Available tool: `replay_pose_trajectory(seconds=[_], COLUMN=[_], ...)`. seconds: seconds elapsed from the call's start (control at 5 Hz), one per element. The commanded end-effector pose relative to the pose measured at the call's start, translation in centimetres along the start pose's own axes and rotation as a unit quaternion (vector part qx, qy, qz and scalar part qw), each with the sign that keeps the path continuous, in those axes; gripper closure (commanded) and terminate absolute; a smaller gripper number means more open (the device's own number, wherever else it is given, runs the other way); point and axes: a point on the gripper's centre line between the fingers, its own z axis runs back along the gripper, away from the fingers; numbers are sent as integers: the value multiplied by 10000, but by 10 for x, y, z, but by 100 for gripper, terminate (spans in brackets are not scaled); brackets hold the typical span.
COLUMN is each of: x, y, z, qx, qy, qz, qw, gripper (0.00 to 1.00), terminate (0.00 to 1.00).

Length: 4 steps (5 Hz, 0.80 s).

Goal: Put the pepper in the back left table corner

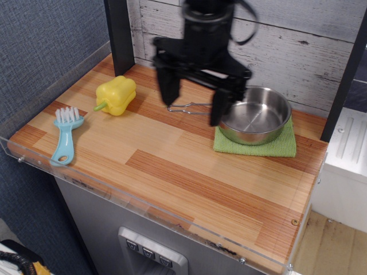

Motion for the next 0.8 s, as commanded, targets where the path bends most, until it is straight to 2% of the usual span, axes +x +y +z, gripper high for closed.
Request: replay_pose_trajectory(seconds=[0.0,0.2,0.6], x=[-13,-11,-11], y=[8,7,7], z=[-8,-24,-24], qx=[-126,-289,-289], qy=[147,314,314], qz=[120,-109,-109], qw=[9997,9990,9990], gripper=[0,0,0], terminate=[0,0,0])
